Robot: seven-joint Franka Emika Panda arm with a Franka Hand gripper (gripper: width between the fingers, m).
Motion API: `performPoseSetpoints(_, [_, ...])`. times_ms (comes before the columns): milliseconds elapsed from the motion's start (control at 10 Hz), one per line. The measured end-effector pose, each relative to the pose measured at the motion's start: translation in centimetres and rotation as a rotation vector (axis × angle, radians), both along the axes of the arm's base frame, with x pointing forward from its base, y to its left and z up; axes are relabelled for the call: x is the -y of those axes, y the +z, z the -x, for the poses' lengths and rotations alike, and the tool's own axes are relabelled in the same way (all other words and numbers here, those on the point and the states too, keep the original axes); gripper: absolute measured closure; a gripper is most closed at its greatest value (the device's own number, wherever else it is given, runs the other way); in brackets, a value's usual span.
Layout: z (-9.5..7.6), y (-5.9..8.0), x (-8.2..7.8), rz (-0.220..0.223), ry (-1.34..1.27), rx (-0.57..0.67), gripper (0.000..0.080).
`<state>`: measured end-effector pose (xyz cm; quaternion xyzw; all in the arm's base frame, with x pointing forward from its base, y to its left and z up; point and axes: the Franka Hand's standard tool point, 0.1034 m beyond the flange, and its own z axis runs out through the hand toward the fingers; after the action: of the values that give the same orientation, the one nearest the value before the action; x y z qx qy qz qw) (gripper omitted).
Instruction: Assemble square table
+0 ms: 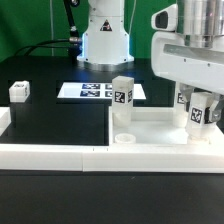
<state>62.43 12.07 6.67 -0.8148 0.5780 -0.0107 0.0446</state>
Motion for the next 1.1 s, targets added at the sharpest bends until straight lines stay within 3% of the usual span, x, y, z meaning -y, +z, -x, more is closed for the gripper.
performPoseSetpoints(200, [-0.25, -0.10, -0.14, -0.086, -0.331, 0.011, 0.0512])
performPoseSetpoints(400, [-0.42, -0.15, 0.06, -0.142, -0.467, 0.002, 0.0512])
performPoseSetpoints(600, [-0.36, -0.19, -0.15, -0.141, -0.454, 0.002, 0.0512])
performPoseSetpoints(700, [-0.37, -0.17, -0.15, -0.137, -0.406, 0.008, 0.0329])
performPoseSetpoints(800, [-0.32, 0.14, -0.28, -0.125, -0.247, 0.019, 0.0213])
performPoseSetpoints(900, [-0.57, 0.39, -0.16, -0.107, -0.048, 0.053, 0.0213])
performPoseSetpoints(1000, [-0.53, 0.35, -0.23, -0.092, 0.129, 0.072, 0.0164])
performPoseSetpoints(1100, [-0.51, 0.29, -0.21, -0.088, 0.158, 0.074, 0.0164])
